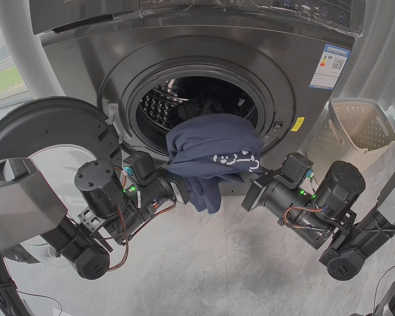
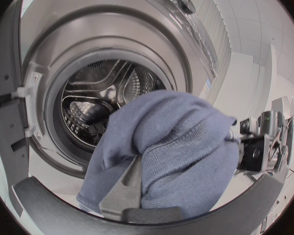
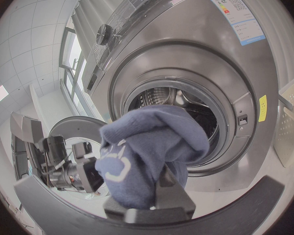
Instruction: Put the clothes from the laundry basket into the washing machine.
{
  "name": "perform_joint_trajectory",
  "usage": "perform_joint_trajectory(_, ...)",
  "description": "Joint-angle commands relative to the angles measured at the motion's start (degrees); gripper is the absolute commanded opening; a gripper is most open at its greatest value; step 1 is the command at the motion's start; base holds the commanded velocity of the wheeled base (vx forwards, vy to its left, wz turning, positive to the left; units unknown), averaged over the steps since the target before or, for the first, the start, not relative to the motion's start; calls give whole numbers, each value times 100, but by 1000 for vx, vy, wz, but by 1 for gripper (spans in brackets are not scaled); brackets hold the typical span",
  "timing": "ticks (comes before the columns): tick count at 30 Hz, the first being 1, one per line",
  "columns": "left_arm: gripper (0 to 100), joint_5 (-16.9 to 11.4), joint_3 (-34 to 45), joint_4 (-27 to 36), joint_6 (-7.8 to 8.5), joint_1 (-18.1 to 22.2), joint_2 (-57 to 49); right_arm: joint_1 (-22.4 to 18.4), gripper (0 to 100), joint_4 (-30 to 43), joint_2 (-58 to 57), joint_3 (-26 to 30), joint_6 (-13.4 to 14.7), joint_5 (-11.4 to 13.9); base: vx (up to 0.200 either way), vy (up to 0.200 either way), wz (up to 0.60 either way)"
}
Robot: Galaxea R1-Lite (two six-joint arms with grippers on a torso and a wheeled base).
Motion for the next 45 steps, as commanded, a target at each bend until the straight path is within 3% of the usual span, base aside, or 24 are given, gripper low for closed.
perform_joint_trajectory(1,0,2,42,-8,-19,10,-344,57,0,10,176,37,8,7,0,0,0)
perform_joint_trajectory(4,0,2,86,-8,-19,10,-344,83,0,10,176,46,-1,34,0,0,0)
perform_joint_trajectory(5,0,2,86,-8,-19,10,-352,92,100,10,176,46,-1,34,0,0,0)
perform_joint_trajectory(9,0,11,103,-8,-19,19,-388,180,100,10,124,46,8,60,0,0,0)
perform_joint_trajectory(11,0,125,270,-8,7,19,-590,329,100,18,9,459,-45,95,0,0,0)
perform_joint_trajectory(13,0,125,402,-8,16,28,-721,470,100,18,-140,925,-151,315,0,0,0)
perform_joint_trajectory(15,0,125,411,-8,16,28,-739,488,100,18,-149,960,-168,341,0,0,0)
perform_joint_trajectory(16,0,108,692,1,-19,28,-959,637,100,10,-263,1681,-502,842,0,0,0)
perform_joint_trajectory(18,0,108,930,1,-19,28,-1055,655,100,10,-272,1997,-599,956,0,0,0)
perform_joint_trajectory(24,0,37,1598,1,-1,19,-1346,523,100,10,-298,2358,-590,956,0,0,0)
perform_joint_trajectory(27,0,-103,2099,-17,-19,28,-1653,101,100,18,-369,2595,-608,965,0,0,0)
perform_joint_trajectory(32,0,-182,2415,-8,218,28,-1732,-277,100,18,-325,2621,-652,939,0,0,0)
perform_joint_trajectory(36,0,-253,2547,-8,253,28,-1741,-585,100,10,-298,2586,-616,895,0,0,0)
perform_joint_trajectory(45,0,-270,2538,-17,271,-25,-1583,-629,100,10,-246,2595,-590,860,44,0,0)
